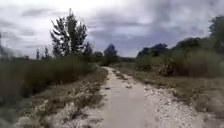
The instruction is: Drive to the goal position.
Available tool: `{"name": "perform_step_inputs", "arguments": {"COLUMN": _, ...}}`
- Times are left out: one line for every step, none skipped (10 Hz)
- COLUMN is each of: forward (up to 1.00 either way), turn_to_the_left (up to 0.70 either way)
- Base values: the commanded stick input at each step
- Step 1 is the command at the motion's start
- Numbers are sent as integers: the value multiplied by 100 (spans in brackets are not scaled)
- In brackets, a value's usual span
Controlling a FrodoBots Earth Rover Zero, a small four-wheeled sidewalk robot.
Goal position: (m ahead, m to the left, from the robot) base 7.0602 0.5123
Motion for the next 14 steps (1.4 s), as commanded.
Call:
{"name": "perform_step_inputs", "arguments": {"forward": 85, "turn_to_the_left": 0}}
{"name": "perform_step_inputs", "arguments": {"forward": 85, "turn_to_the_left": 0}}
{"name": "perform_step_inputs", "arguments": {"forward": 85, "turn_to_the_left": 0}}
{"name": "perform_step_inputs", "arguments": {"forward": 85, "turn_to_the_left": 0}}
{"name": "perform_step_inputs", "arguments": {"forward": 85, "turn_to_the_left": 0}}
{"name": "perform_step_inputs", "arguments": {"forward": 85, "turn_to_the_left": 0}}
{"name": "perform_step_inputs", "arguments": {"forward": 85, "turn_to_the_left": 0}}
{"name": "perform_step_inputs", "arguments": {"forward": 85, "turn_to_the_left": 0}}
{"name": "perform_step_inputs", "arguments": {"forward": 85, "turn_to_the_left": 0}}
{"name": "perform_step_inputs", "arguments": {"forward": 85, "turn_to_the_left": 0}}
{"name": "perform_step_inputs", "arguments": {"forward": 85, "turn_to_the_left": -4}}
{"name": "perform_step_inputs", "arguments": {"forward": 85, "turn_to_the_left": -30}}
{"name": "perform_step_inputs", "arguments": {"forward": 85, "turn_to_the_left": -34}}
{"name": "perform_step_inputs", "arguments": {"forward": 85, "turn_to_the_left": -34}}
